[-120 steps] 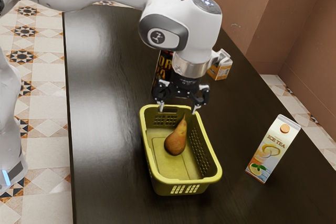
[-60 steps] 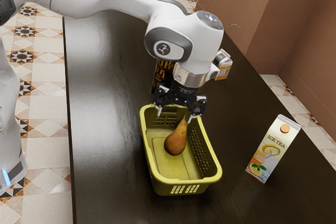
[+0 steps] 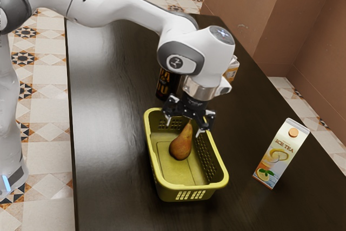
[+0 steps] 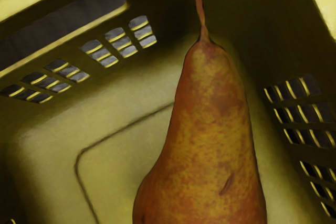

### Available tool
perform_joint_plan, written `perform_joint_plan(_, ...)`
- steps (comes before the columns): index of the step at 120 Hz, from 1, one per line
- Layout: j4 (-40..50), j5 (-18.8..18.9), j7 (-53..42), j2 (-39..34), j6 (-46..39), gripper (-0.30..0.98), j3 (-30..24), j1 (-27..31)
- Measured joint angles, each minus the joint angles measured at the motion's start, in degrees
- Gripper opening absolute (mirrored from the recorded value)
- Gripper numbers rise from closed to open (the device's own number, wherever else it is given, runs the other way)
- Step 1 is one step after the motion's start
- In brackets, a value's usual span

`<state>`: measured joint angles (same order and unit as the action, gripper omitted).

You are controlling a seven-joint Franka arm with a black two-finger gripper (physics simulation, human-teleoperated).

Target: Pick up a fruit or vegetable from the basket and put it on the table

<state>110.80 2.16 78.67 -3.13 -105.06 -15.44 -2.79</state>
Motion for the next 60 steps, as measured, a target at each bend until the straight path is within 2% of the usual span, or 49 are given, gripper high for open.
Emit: perform_joint_plan(60,0.22,-0.62,-4.67,3.77,-3.96,0.69,-0.07,0.55)
